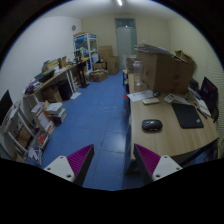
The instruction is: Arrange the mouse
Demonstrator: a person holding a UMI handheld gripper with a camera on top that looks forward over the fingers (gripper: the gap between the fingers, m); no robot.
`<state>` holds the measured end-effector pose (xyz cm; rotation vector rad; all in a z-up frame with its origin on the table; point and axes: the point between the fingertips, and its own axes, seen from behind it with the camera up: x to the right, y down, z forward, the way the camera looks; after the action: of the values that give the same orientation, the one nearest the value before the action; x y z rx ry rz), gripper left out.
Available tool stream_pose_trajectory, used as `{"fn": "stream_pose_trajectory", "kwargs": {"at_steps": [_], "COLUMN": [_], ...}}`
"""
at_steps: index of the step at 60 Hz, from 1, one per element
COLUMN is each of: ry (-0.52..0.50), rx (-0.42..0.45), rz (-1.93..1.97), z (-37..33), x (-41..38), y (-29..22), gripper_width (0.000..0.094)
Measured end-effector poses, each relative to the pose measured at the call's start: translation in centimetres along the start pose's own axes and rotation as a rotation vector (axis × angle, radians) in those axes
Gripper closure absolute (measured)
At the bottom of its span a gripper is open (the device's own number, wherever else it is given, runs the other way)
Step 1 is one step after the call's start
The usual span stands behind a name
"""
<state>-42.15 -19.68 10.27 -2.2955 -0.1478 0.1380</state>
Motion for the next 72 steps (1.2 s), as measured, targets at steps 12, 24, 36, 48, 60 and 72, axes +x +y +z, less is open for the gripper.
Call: {"fn": "stream_pose_trajectory", "kwargs": {"at_steps": [12, 24, 36, 48, 60, 72], "ry": [0.068, 0.086, 0.008, -0.038, -0.042, 0.019], "rx": [0.026, 0.07, 0.054, 0.077, 0.098, 0.106], "rz": [0.014, 0.007, -0.022, -0.096, -0.104, -0.057], "z": [2.0, 6.7, 12.3, 16.0, 18.6, 22.2], "x": [6.1, 17.0, 21.0, 21.3, 21.2, 22.1], "y": [-0.9, -1.8, 0.5, 0.0, -2.4, -5.6], "gripper_width": [0.0112, 0.0107, 0.0114, 0.0104, 0.0092, 0.0107]}}
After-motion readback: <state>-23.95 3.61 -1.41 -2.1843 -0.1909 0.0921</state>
